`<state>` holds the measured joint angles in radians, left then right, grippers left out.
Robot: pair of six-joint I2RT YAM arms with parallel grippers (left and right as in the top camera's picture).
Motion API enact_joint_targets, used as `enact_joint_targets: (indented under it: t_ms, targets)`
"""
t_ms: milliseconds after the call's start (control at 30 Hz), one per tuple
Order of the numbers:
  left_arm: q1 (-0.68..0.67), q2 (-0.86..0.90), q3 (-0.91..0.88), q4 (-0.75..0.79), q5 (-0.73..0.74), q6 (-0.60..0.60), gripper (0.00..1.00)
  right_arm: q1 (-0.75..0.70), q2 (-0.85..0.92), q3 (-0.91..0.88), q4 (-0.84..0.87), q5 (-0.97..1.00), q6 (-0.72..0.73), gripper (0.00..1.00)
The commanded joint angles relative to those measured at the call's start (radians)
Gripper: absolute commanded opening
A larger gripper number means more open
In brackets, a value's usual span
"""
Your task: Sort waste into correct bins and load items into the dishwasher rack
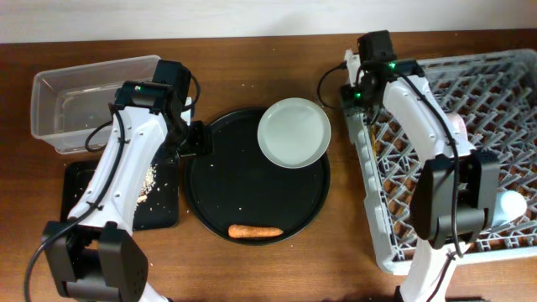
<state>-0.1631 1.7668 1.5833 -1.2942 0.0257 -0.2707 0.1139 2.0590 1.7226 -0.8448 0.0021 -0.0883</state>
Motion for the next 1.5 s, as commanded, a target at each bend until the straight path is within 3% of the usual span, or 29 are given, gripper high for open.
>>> enact_joint_targets:
  t_ms: [0, 67, 233, 400, 467, 533, 633, 733, 967, 1000, 1033, 1133, 1333, 1400, 1467]
  targets:
    - [0.003, -0.015, 0.007, -0.001, 0.015, -0.006, 0.84, -0.062, 0.008, 0.018, -0.027, -0.003, 0.042, 0.04]
    - [0.003, -0.015, 0.007, 0.000, 0.015, -0.006, 0.84, -0.055, 0.005, 0.018, -0.075, -0.138, 0.015, 0.05]
    - [0.003, -0.015, 0.007, -0.001, 0.015, -0.005, 0.84, -0.037, 0.005, 0.018, -0.332, -0.141, 0.023, 0.05]
    - [0.003, -0.015, 0.007, 0.002, 0.014, -0.005, 0.84, -0.036, 0.001, 0.018, -0.383, -0.097, 0.098, 0.09]
    - [0.003, -0.015, 0.007, 0.003, 0.014, -0.005, 0.84, -0.027, -0.013, 0.018, -0.360, -0.193, 0.097, 0.19]
    - [0.003, -0.015, 0.007, 0.006, 0.014, -0.005, 0.84, -0.013, -0.014, 0.018, -0.307, -0.268, 0.097, 0.41]
    - [0.003, -0.015, 0.007, 0.006, 0.015, -0.005, 0.84, 0.042, -0.004, 0.017, -0.190, -0.266, 0.097, 0.53]
    - [0.003, -0.015, 0.007, 0.006, 0.015, -0.005, 0.84, 0.078, 0.009, 0.017, -0.100, -0.188, 0.098, 0.55]
    - [0.003, -0.015, 0.007, 0.006, 0.015, -0.005, 0.84, 0.078, 0.105, 0.016, -0.063, -0.168, 0.130, 0.53]
    - [0.003, -0.015, 0.007, 0.006, 0.015, -0.005, 0.84, 0.079, 0.124, 0.016, -0.063, -0.189, 0.131, 0.41]
    - [0.003, -0.015, 0.007, 0.006, 0.014, -0.005, 0.84, 0.080, 0.132, 0.016, -0.063, -0.196, 0.130, 0.23]
    - [0.003, -0.015, 0.007, 0.006, 0.015, -0.005, 0.84, 0.084, 0.132, 0.016, -0.077, -0.209, 0.130, 0.04]
    - [0.003, -0.015, 0.007, 0.003, 0.014, -0.005, 0.84, 0.080, 0.015, 0.039, -0.147, -0.161, 0.130, 0.04]
    - [0.003, -0.015, 0.007, 0.001, 0.014, -0.005, 0.84, 0.080, -0.127, 0.061, -0.153, -0.009, 0.119, 0.04]
    - [0.003, -0.015, 0.007, 0.002, 0.014, -0.005, 0.84, 0.080, -0.262, 0.063, -0.146, 0.269, 0.119, 0.04]
